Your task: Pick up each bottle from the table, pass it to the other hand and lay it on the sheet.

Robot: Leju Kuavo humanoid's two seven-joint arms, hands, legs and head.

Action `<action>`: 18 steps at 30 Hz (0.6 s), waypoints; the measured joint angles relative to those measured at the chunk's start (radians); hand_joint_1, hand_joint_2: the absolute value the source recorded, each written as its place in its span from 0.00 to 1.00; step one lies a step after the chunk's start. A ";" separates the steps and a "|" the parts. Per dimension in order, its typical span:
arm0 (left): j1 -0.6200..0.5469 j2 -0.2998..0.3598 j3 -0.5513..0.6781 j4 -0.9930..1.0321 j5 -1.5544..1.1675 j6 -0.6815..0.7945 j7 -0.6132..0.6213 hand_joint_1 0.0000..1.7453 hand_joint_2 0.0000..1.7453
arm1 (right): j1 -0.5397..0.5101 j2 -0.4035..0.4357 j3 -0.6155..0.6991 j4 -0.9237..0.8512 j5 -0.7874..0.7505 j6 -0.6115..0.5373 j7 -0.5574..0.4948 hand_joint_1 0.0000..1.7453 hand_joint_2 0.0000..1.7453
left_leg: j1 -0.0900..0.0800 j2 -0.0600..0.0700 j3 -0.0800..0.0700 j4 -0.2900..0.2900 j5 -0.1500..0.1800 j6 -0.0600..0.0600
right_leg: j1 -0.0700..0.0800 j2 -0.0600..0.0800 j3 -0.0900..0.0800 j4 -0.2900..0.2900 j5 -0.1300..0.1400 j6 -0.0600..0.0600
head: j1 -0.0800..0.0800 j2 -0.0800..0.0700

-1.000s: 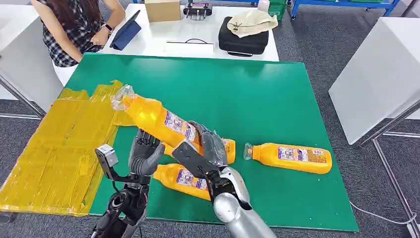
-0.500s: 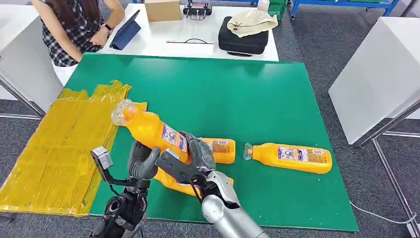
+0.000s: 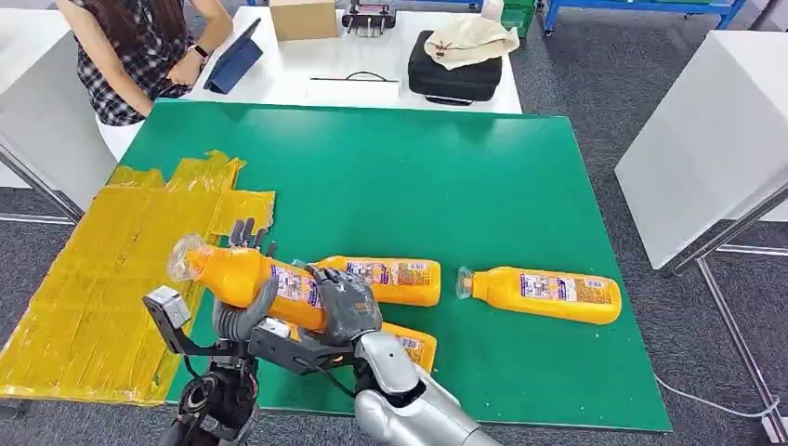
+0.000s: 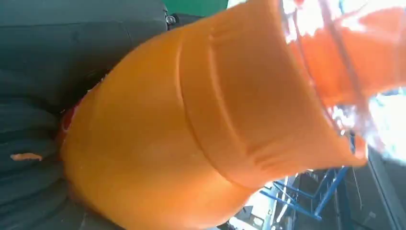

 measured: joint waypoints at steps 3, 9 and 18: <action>0.001 0.000 0.003 0.001 -0.056 0.046 -0.017 0.00 1.00 | -0.004 0.000 0.018 -0.002 0.049 0.004 0.001 1.00 1.00 | 0.000 0.001 0.000 0.000 0.000 0.000 | 0.000 0.001 0.000 0.000 0.001 -0.001 | 0.000 0.000; 0.004 0.000 0.008 0.001 -0.090 0.067 -0.025 0.10 1.00 | -0.003 0.000 0.021 -0.015 0.075 0.010 0.000 1.00 1.00 | 0.000 0.001 0.000 0.000 0.000 0.000 | 0.000 0.001 -0.001 0.000 0.001 -0.002 | 0.000 0.000; 0.051 -0.001 0.037 -0.054 -0.214 0.074 -0.022 1.00 1.00 | 0.016 -0.020 0.014 -0.079 0.126 0.042 -0.028 1.00 1.00 | 0.000 0.002 -0.001 0.000 0.000 0.000 | 0.000 0.002 -0.002 0.000 0.001 -0.002 | 0.000 0.000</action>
